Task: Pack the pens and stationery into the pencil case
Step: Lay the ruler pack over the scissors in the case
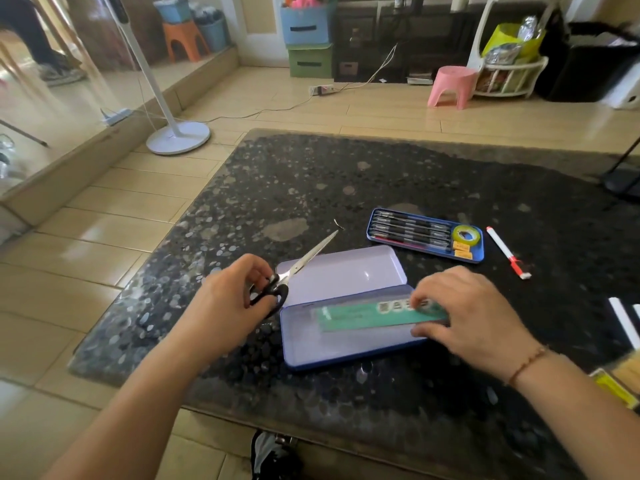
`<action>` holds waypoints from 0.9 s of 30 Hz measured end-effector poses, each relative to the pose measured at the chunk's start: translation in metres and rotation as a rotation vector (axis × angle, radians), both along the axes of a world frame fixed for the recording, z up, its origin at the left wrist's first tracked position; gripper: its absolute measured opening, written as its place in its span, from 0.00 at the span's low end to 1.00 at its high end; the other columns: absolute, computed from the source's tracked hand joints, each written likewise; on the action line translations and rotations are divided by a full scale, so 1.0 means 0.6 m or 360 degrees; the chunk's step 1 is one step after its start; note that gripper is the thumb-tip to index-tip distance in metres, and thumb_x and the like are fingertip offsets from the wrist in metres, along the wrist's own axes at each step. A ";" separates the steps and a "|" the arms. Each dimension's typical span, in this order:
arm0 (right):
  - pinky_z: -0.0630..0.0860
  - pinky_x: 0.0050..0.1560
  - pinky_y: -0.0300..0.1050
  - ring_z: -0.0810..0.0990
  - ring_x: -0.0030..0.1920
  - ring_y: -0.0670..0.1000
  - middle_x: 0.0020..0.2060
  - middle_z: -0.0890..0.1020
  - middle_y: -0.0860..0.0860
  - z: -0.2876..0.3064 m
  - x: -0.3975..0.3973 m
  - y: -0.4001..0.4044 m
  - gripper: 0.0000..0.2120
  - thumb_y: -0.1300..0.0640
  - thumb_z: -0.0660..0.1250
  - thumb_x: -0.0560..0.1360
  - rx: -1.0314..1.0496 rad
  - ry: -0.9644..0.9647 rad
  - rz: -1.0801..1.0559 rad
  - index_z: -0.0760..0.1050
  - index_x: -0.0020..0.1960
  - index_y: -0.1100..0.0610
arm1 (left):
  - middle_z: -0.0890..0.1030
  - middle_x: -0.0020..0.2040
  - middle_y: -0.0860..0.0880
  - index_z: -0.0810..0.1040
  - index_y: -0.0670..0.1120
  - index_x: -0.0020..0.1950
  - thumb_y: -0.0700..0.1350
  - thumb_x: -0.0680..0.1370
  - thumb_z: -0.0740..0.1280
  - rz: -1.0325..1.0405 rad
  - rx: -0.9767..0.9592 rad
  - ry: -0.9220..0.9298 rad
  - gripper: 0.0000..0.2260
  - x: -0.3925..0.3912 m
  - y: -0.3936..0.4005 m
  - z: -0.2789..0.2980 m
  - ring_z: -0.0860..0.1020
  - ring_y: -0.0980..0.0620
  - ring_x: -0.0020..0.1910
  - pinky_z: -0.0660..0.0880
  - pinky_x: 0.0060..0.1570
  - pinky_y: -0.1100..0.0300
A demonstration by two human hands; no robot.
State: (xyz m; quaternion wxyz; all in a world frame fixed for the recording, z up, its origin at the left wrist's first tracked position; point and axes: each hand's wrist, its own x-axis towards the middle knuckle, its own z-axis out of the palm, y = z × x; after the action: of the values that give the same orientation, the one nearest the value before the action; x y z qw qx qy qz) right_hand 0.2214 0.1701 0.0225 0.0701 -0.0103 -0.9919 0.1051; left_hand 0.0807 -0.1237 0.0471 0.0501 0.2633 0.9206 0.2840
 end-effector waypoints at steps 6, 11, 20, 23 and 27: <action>0.67 0.51 0.44 0.70 0.51 0.46 0.48 0.75 0.39 -0.005 -0.062 -0.054 0.16 0.39 0.71 0.66 0.0043 -0.0083 0.0185 0.73 0.49 0.43 | 0.77 0.48 0.59 0.70 0.58 0.53 0.46 0.75 0.70 -0.0041 -0.0023 -0.0067 0.13 0.003 0.002 -0.021 0.73 0.58 0.29 0.69 0.34 0.63; 0.67 0.61 0.46 0.65 0.60 0.46 0.58 0.72 0.41 -0.019 -0.075 -0.058 0.13 0.41 0.69 0.69 -0.0021 -0.0184 0.0153 0.74 0.52 0.43 | 0.77 0.51 0.58 0.70 0.59 0.52 0.46 0.76 0.69 -0.0088 -0.0003 -0.0092 0.11 0.009 0.008 -0.026 0.74 0.57 0.32 0.68 0.34 0.64; 0.69 0.44 0.37 0.74 0.49 0.49 0.48 0.75 0.47 -0.042 -0.024 -0.035 0.13 0.50 0.72 0.70 -0.0575 0.0239 -0.0663 0.76 0.52 0.52 | 0.72 0.48 0.63 0.68 0.56 0.52 0.45 0.78 0.65 -0.0261 -0.0021 -0.0109 0.09 0.047 0.045 -0.035 0.74 0.62 0.39 0.68 0.36 0.70; 0.66 0.34 0.31 0.74 0.38 0.43 0.40 0.76 0.46 -0.048 -0.024 -0.031 0.10 0.52 0.73 0.70 -0.0681 0.0059 -0.0754 0.76 0.50 0.51 | 0.69 0.46 0.66 0.66 0.56 0.50 0.46 0.78 0.65 -0.0474 -0.0141 -0.0110 0.08 0.051 0.043 -0.029 0.72 0.67 0.41 0.67 0.37 0.71; 0.68 0.34 0.30 0.75 0.36 0.44 0.37 0.78 0.46 -0.046 -0.037 -0.030 0.09 0.55 0.74 0.69 -0.0722 0.0061 -0.0704 0.77 0.46 0.50 | 0.72 0.49 0.61 0.64 0.57 0.51 0.48 0.78 0.64 -0.0626 -0.0342 -0.0021 0.08 0.058 0.043 -0.028 0.72 0.57 0.36 0.68 0.36 0.64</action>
State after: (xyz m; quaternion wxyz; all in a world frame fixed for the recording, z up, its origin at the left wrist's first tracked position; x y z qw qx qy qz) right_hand 0.1991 0.1519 -0.0048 0.1060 -0.2391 -0.9154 0.3061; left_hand 0.1155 -0.0978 0.0304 0.1383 0.4290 0.8762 0.1706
